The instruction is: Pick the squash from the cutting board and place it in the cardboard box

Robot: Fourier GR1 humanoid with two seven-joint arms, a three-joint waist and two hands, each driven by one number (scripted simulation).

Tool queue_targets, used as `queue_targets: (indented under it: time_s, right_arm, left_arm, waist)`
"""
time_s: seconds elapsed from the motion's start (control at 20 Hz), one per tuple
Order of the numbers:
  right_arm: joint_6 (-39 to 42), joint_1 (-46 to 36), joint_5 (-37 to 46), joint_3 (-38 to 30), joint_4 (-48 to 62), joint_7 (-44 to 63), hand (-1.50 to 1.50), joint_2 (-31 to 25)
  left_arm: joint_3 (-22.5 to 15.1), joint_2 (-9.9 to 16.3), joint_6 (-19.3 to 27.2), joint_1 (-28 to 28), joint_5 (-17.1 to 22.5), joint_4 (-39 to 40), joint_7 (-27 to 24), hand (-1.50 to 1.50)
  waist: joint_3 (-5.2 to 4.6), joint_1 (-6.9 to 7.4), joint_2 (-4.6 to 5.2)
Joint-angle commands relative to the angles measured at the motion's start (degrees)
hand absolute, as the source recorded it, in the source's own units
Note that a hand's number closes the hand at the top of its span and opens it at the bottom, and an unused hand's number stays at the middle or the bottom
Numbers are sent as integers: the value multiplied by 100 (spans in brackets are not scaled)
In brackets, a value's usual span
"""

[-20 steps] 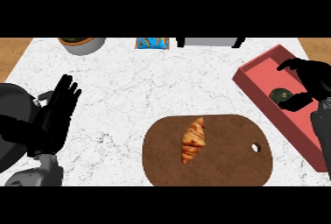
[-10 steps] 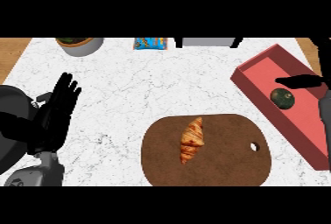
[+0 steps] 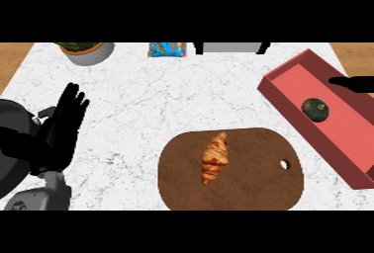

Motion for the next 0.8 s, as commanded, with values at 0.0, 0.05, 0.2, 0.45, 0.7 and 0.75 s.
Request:
queue_targets:
  time_s: [0.0,0.05,0.2,0.45,0.7,0.75]
  right_arm:
    - [525,14,-891,-626,119,216,-150,-317]
    - [536,102,-995,-692,195,148,-150,-369]
    - [596,328,-1313,-888,346,-129,-150,-605]
    - [654,523,-1611,-1068,1070,-610,-150,-1167]
    - [684,860,-1803,-857,1521,-1345,-150,-1257]
    - [545,382,-1761,-712,1987,-1244,-150,-1528]
  left_arm:
    - [-14,25,-42,43,90,-237,230,0]
    - [-50,74,24,104,-26,-424,330,0]
    - [-26,-38,22,-216,-57,239,-8,0]
    - [-65,14,-45,120,45,-418,327,0]
    - [-17,-9,7,-105,-38,-169,191,0]
    - [49,-36,-154,-184,51,272,-230,0]
  waist:
    - [0,26,0]
    - [1,46,4]
    - [-1,20,24]
    - [1,68,20]
    - [1,67,26]
    - [0,88,35]
